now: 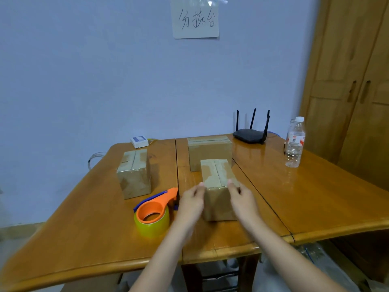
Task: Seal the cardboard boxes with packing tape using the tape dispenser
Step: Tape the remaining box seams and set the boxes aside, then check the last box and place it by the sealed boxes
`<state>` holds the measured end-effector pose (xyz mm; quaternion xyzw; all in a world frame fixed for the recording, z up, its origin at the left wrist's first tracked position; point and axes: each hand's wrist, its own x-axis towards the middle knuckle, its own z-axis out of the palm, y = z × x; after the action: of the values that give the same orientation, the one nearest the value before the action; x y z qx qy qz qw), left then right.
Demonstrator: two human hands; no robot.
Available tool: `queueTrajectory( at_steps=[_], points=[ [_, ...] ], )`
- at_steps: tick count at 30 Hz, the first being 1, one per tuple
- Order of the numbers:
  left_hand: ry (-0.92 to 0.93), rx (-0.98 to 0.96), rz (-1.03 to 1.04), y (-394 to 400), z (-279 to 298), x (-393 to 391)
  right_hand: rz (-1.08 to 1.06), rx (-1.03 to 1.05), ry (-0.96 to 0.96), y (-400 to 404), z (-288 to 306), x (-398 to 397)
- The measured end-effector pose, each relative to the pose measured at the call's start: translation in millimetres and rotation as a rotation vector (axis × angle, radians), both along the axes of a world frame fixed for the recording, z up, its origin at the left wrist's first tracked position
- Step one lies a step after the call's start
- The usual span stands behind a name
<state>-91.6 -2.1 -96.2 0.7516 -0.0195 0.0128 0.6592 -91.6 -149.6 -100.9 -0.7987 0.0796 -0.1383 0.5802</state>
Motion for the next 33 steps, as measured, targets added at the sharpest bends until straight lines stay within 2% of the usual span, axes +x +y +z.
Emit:
queueTrajectory(
  at_steps=[3,6,8,10,14,19,21,24,33],
  points=[
    [-0.2,0.216,0.091,2,22,7,-0.01,0.023,-0.106,15,27,5],
    [-0.307,0.324,0.236,19,55,22,0.038,0.018,-0.199,37,67,21],
    [-0.365,0.459,0.332,38,73,38,0.079,0.034,-0.192,58,84,45],
    [-0.316,0.605,0.403,60,87,54,0.086,0.078,-0.127,82,94,69],
    [-0.152,0.741,0.466,108,97,84,0.119,0.204,0.023,123,88,104],
    [0.006,0.861,0.518,182,64,118,0.143,0.164,0.071,160,65,133],
    [0.024,0.877,0.45,199,44,128,0.177,0.142,0.11,171,53,139],
    [-0.079,0.814,0.358,212,20,141,0.217,0.129,0.116,178,41,143],
    [-0.212,0.672,0.349,237,11,163,0.245,-0.091,0.103,191,18,161]
  ],
)
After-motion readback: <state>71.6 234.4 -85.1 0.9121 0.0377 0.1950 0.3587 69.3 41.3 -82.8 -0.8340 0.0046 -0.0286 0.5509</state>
